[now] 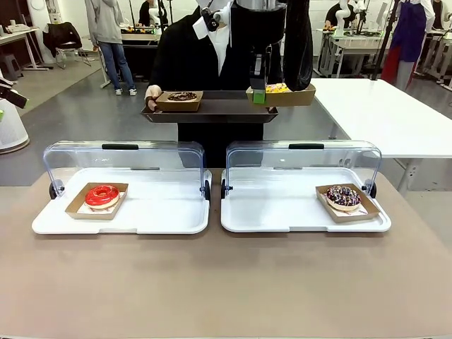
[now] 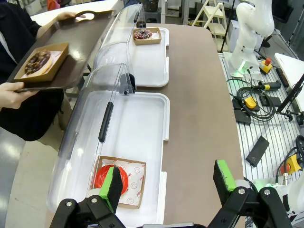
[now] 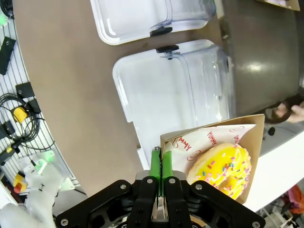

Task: Provide the desired donut to the person.
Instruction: Place the picked Paper togo box onto the Handle tray extended by the person.

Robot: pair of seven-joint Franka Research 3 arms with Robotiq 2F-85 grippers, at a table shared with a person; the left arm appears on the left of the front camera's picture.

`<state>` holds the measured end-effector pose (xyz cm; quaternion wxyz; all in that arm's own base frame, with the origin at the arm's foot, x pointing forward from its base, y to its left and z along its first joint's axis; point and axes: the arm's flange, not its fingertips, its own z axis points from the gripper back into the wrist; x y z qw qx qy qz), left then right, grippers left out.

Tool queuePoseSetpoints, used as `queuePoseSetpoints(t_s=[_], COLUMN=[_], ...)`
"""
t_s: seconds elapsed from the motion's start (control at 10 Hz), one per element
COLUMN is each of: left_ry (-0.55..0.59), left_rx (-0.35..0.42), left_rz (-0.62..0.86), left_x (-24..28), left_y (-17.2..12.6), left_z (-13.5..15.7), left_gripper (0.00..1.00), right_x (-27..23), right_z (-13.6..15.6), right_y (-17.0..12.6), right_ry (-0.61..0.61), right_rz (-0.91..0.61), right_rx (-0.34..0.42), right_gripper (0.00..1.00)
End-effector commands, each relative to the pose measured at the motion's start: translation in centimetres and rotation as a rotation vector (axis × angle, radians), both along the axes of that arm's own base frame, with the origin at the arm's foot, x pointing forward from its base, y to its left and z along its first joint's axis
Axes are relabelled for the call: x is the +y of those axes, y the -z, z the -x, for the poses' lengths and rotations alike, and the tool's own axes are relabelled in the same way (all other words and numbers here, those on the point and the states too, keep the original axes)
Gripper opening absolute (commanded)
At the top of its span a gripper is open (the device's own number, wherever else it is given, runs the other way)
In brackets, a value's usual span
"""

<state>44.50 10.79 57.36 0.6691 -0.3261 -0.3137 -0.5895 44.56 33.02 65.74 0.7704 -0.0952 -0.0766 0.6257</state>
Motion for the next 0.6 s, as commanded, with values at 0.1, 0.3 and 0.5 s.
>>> queuePoseSetpoints(t_s=[0.1, 0.3, 0.5], left_ry=[0.001, 0.001, 0.001], left_rx=[0.0, 0.0, 0.0], left_rz=[0.006, 0.006, 0.006], left_x=[-0.03, -0.03, -0.03], left_y=[-0.07, -0.07, -0.07], left_z=[0.15, 0.15, 0.15], left_gripper=[1.0, 1.0, 1.0], right_x=[-0.25, -0.25, -0.25], right_z=[0.33, 0.33, 0.33], right_y=[0.12, 0.12, 0.12], right_ry=[-0.006, -0.006, -0.006], right_rz=[0.001, 0.001, 0.001], right_rx=[0.007, 0.007, 0.007], right_gripper=[0.0, 0.0, 0.0])
